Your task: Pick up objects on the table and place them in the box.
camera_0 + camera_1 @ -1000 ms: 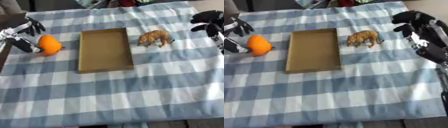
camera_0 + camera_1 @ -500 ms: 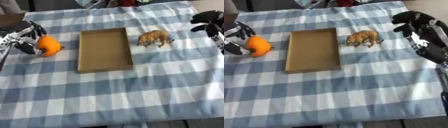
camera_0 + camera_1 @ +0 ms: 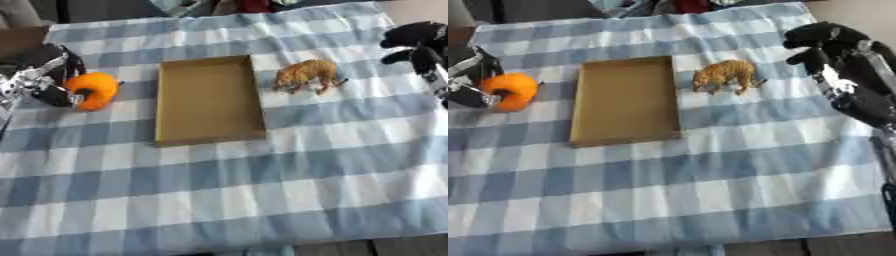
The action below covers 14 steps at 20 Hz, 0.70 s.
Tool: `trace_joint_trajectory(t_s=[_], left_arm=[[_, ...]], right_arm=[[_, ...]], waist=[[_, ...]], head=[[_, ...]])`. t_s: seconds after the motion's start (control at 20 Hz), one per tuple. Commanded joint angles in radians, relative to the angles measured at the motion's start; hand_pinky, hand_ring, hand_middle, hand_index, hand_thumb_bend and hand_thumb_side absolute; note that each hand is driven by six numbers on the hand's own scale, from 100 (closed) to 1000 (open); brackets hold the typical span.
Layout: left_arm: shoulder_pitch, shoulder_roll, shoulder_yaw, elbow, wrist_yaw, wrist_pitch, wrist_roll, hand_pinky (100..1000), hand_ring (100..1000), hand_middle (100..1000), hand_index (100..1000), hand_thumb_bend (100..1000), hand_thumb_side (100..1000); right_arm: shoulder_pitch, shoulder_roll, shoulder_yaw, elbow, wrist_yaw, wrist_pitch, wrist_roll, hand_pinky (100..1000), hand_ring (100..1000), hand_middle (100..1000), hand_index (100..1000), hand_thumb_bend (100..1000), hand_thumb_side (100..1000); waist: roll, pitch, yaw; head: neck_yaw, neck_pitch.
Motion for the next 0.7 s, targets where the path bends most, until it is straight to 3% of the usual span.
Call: trace_joint_trajectory(t_s=[0.05, 0.35, 0.7], left_arm=[[-0.027, 0.023, 0.022, -0.049, 0.025, 0.01, 0.03, 491, 333, 299, 450, 219, 100], [-0.074, 0.024, 0.006, -0.154, 0.109, 0.017, 0.037, 496, 335, 296, 448, 246, 100], [-0.13, -0.043, -0.069, -0.21, 0.165, -0.012, -0.023, 502, 345, 303, 455, 262, 100]], right_arm=[[-0.01, -0.017, -0.004, -0.009, 0.003, -0.002, 0.002, 718, 808, 767, 783, 100, 550], [-0.012, -0.018, 0.001, -0.009, 0.001, -0.003, 0.007, 718, 808, 767, 783, 100, 548], [-0.021, -0.014, 0.01, -0.01, -0.006, -0.006, 0.016, 718, 808, 767, 783, 100, 543]], waist=[[-0.004, -0.017, 0.001], [-0.005, -0.021, 0.001], [-0.01, -0.023, -0.01]], head=[[-0.002, -0.006], [-0.001, -0.006], [0.004, -0.003]])
